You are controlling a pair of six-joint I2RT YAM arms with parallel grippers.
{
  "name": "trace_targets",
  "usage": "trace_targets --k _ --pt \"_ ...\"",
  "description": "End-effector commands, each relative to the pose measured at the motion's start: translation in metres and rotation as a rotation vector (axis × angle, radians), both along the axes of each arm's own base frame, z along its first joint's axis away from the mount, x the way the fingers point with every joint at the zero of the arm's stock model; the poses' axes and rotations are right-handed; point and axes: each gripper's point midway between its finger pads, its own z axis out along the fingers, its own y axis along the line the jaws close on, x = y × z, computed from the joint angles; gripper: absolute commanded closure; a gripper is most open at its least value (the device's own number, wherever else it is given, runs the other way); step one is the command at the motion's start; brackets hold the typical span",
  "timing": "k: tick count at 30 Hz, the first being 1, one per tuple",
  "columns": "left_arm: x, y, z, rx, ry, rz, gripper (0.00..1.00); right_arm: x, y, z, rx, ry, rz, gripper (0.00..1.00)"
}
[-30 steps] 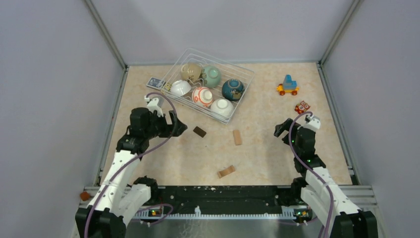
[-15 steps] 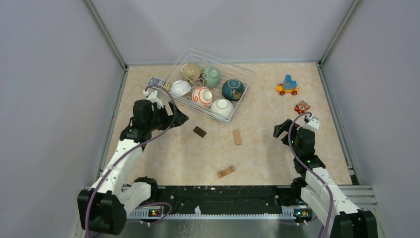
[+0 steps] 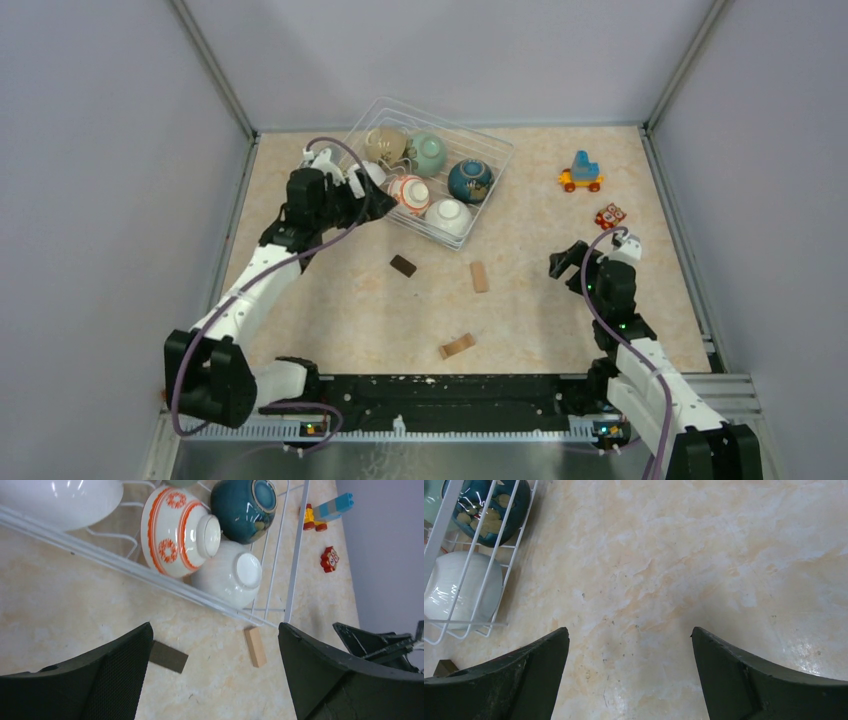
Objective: Unload the bowls from the dish rack
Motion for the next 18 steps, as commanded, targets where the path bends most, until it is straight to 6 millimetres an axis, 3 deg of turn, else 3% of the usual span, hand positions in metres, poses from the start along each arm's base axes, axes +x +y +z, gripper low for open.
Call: trace_targets --k 1,5,13,18 --pt "0.047 -0.020 0.038 0.064 -0.158 0.053 0.01 0.006 0.005 0.013 0.014 -0.055 0.018 0.08" --pt "0.077 -0.035 0.033 0.256 -0.176 0.065 0.03 0.005 0.006 0.013 0.016 -0.053 0.024 0.08" --pt "0.118 -0.027 0.020 0.420 -0.152 0.134 0.01 0.005 0.006 0.013 0.014 -0.055 0.027 0.08" --pt "0.138 -0.006 0.035 0.533 -0.214 0.165 0.02 0.005 0.006 0.013 0.014 -0.055 0.026 0.08"
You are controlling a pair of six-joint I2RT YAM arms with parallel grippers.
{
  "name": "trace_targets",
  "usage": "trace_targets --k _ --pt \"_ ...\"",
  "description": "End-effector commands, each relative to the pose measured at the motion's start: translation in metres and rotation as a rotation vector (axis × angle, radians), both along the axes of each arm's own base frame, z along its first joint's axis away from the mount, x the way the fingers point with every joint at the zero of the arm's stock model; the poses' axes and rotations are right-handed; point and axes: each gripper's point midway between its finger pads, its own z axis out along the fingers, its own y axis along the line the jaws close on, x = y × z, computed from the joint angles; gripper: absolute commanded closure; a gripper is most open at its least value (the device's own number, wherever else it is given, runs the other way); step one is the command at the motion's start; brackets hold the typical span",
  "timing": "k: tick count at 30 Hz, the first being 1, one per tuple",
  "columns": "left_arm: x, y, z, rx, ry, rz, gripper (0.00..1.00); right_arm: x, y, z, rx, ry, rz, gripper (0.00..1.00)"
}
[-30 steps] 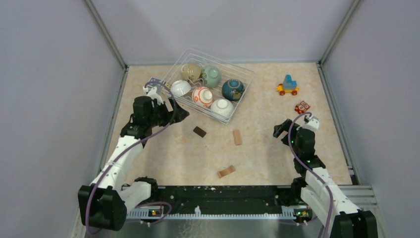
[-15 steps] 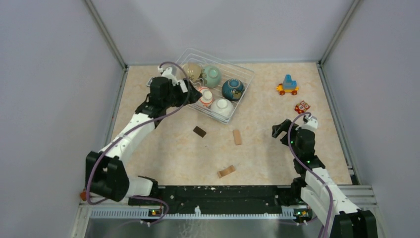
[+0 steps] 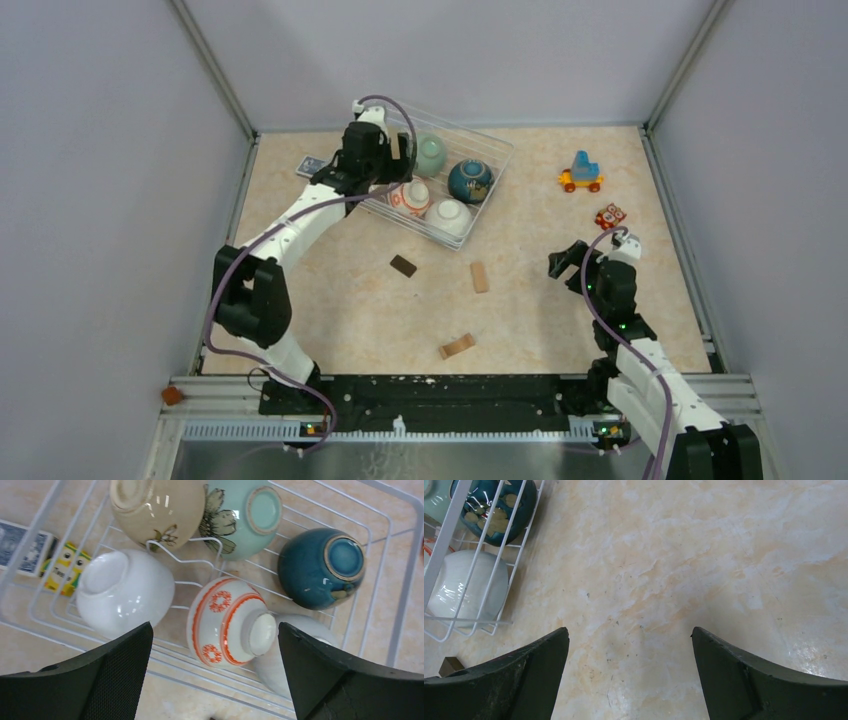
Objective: Unload the bowls from the dish rack
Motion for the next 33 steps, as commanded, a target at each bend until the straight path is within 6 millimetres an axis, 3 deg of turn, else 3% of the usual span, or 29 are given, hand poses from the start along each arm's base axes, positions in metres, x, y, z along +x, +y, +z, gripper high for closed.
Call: trace_targets --k 1,8,16,24,33 --pt "0.026 0.029 0.038 0.153 -0.123 0.060 0.02 0.004 0.003 0.010 0.007 -0.043 0.011 0.08" --pt "0.033 0.054 0.036 0.318 -0.112 0.051 0.01 0.004 0.002 0.010 0.007 -0.042 0.003 0.08" --pt "0.036 0.071 0.015 0.511 -0.021 0.001 0.01 0.004 0.003 0.010 0.012 -0.045 0.007 0.08" --pt "0.048 0.058 -0.017 0.553 0.087 -0.125 0.01 0.004 0.002 0.010 0.008 -0.043 0.005 0.07" --pt "0.066 0.057 -0.053 0.644 0.243 -0.176 0.01 0.004 0.001 0.010 0.004 -0.044 0.002 0.07"
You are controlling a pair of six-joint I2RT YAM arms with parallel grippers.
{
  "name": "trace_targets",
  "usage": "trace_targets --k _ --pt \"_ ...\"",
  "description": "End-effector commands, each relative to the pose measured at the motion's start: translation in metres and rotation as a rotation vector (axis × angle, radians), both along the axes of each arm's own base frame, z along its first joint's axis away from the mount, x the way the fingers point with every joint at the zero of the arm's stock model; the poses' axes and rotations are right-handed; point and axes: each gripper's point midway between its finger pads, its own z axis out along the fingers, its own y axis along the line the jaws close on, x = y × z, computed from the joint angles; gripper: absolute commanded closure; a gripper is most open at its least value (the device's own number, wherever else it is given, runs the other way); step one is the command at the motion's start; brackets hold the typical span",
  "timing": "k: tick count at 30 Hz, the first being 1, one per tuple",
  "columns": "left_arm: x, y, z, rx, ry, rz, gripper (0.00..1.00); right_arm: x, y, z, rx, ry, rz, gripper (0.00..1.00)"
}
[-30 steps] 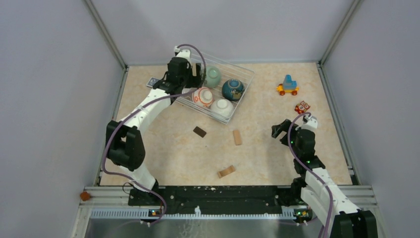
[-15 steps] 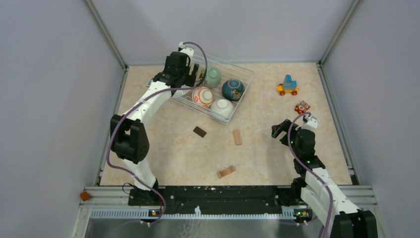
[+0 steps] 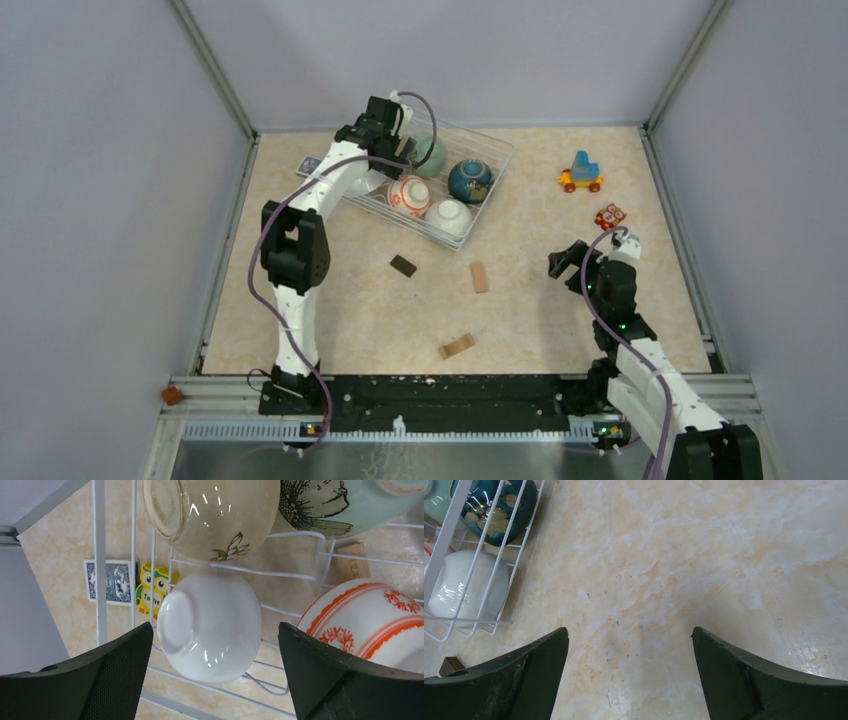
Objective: Unload the bowls from the dish rack
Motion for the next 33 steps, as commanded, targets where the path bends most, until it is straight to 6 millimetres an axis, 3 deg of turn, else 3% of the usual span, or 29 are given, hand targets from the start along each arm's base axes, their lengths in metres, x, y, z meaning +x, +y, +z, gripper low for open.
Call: trace_targets --k 1,5,17,23,27,33 --pt "0.005 0.004 -0.004 0.047 0.066 -0.013 0.01 0.004 0.001 0.009 0.003 -0.043 0.001 0.07" --pt "0.010 0.011 -0.012 0.102 0.071 0.003 0.01 0.004 0.001 0.010 0.002 -0.044 0.002 0.07" --pt "0.003 0.034 -0.033 0.205 0.167 0.030 0.03 0.005 0.002 0.008 0.000 -0.037 0.008 0.07" --pt "0.006 0.032 -0.036 0.176 0.176 0.024 0.05 0.006 0.002 0.008 0.000 -0.037 0.009 0.07" --pt "0.008 0.032 -0.032 0.161 0.180 0.029 0.18 0.006 0.002 0.008 0.001 -0.036 0.009 0.07" --pt "0.015 0.039 -0.005 0.175 0.104 0.068 0.31 0.006 0.003 0.008 -0.001 -0.034 0.011 0.07"
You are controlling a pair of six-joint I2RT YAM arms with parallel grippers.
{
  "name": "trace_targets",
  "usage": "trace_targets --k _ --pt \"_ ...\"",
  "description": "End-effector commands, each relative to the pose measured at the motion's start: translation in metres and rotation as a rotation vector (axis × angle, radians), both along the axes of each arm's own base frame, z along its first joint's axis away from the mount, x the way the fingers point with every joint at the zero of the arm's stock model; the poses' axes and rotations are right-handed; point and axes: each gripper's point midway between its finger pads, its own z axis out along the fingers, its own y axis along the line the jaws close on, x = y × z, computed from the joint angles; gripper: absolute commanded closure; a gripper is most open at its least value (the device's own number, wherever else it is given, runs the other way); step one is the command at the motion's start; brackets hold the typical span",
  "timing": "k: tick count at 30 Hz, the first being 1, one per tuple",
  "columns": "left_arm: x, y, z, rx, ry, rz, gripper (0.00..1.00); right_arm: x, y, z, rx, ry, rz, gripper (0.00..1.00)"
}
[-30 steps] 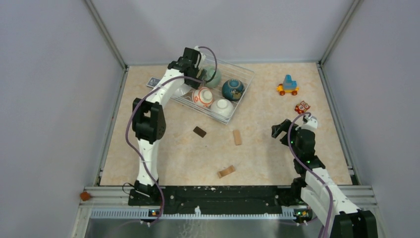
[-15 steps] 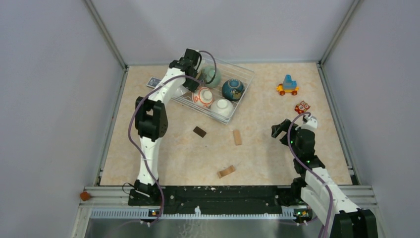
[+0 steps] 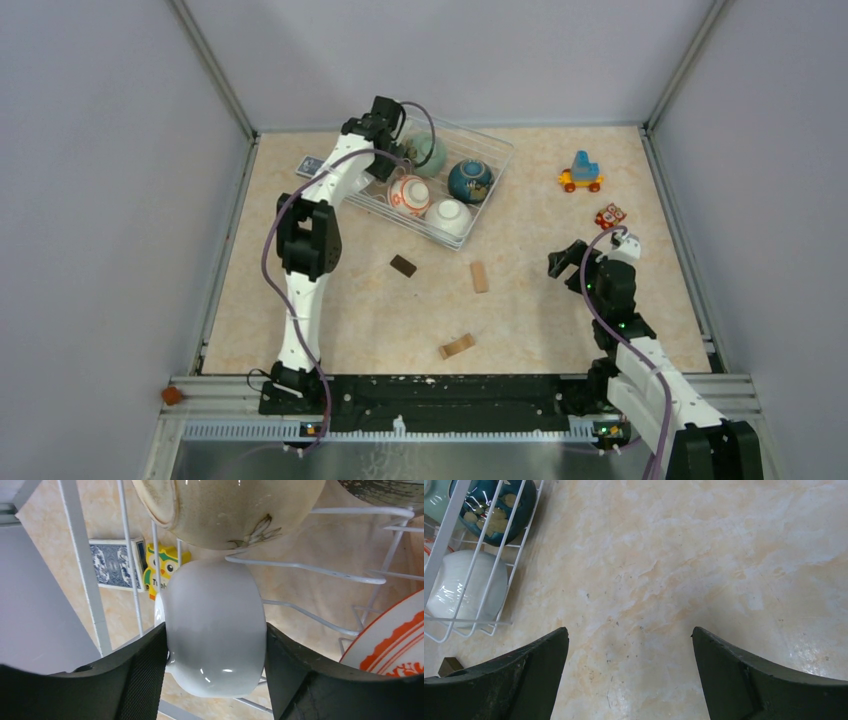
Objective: Unload the bowls from the dish rack
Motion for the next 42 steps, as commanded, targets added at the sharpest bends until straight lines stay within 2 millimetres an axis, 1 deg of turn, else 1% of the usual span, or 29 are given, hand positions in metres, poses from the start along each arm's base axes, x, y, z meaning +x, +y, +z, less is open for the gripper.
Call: trace_targets --k 1,4,7,8,10,16,20,21,23,26,27,29,32,35,39,42 --pt "0.008 0.013 0.042 0.009 -0.105 0.051 0.33 0.005 0.003 0.009 0.000 -0.037 0.010 0.07" --pt "0.013 0.016 0.066 0.002 -0.181 0.078 0.38 0.005 0.002 0.009 0.000 -0.037 0.010 0.08" --pt "0.018 0.020 0.092 -0.009 -0.271 0.107 0.39 0.005 0.002 0.009 -0.002 -0.035 0.006 0.08" --pt "0.018 0.019 0.104 -0.021 -0.304 0.105 0.39 0.005 0.002 0.010 -0.002 -0.037 0.005 0.08" --pt "0.017 0.017 0.118 -0.044 -0.349 0.096 0.41 0.004 0.001 0.010 -0.002 -0.038 0.004 0.08" --pt "0.008 0.007 0.143 -0.156 -0.424 0.090 0.42 0.004 0.002 0.010 -0.001 -0.040 0.005 0.08" --pt "-0.004 -0.009 0.160 -0.309 -0.465 0.079 0.43 0.004 0.002 0.010 -0.003 -0.039 0.006 0.08" --pt "-0.008 -0.013 0.160 -0.342 -0.468 0.073 0.42 0.004 0.002 0.010 -0.002 -0.040 0.006 0.08" --pt "-0.018 -0.018 0.174 -0.408 -0.499 0.063 0.43 0.004 0.002 0.010 -0.002 -0.040 0.006 0.08" --pt "-0.034 -0.022 0.195 -0.496 -0.534 0.055 0.42 0.004 0.002 0.011 -0.001 -0.044 0.009 0.08" --pt "-0.042 -0.022 0.205 -0.523 -0.548 0.046 0.42 0.004 0.002 0.012 -0.001 -0.046 0.009 0.08" --pt "-0.053 -0.020 0.213 -0.570 -0.555 0.069 0.42 0.004 0.002 0.011 -0.001 -0.047 0.009 0.08" --pt "-0.072 -0.013 0.218 -0.631 -0.561 0.108 0.42 0.004 0.002 0.012 0.000 -0.049 0.009 0.08" --pt "-0.095 0.000 0.214 -0.700 -0.567 0.160 0.42 0.003 0.002 0.013 0.002 -0.052 0.009 0.08" --pt "-0.130 0.016 0.204 -0.787 -0.556 0.218 0.41 0.003 0.003 0.013 0.004 -0.055 0.012 0.08" --pt "-0.160 0.017 0.190 -0.845 -0.515 0.219 0.41 0.003 0.002 0.014 0.003 -0.058 0.010 0.08"
